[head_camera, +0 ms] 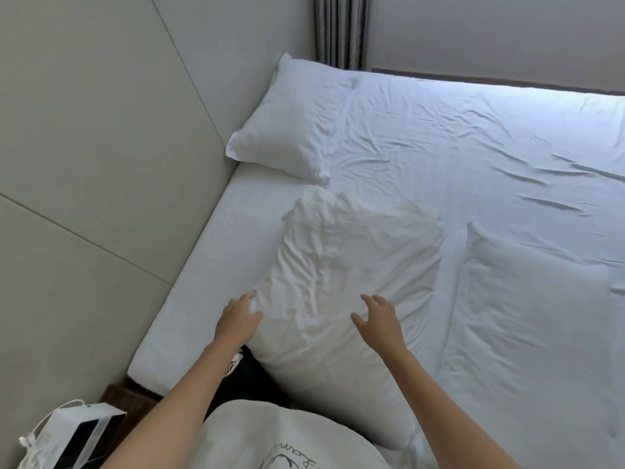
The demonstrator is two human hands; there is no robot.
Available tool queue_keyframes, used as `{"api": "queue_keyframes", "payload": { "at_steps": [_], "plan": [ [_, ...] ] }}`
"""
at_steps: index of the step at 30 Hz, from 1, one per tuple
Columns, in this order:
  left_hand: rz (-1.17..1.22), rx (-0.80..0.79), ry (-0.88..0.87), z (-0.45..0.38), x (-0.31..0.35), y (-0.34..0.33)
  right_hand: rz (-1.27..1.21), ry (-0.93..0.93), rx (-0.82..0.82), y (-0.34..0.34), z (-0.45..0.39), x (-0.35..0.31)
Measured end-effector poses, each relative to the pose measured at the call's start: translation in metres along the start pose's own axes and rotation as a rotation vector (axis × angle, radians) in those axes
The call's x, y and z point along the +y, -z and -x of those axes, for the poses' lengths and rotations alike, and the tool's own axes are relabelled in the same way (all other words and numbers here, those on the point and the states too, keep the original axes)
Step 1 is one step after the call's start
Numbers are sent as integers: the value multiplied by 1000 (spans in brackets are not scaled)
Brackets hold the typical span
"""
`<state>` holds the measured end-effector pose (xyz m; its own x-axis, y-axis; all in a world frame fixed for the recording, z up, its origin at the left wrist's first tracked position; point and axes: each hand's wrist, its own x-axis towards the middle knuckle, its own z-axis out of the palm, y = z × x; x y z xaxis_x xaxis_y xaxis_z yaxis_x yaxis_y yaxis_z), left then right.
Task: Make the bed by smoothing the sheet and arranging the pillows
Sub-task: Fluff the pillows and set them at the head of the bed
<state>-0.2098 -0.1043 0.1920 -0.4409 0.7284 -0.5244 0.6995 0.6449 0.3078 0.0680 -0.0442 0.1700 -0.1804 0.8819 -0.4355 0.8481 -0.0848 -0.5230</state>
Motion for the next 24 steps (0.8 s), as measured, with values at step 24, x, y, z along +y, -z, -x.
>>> {"api": "queue_keyframes", "payload": {
  "at_steps": [24],
  "plan": [
    [-236,-23,-367,-537,63,123,71,-105,166,-81,-448,-173]
  ]
}}
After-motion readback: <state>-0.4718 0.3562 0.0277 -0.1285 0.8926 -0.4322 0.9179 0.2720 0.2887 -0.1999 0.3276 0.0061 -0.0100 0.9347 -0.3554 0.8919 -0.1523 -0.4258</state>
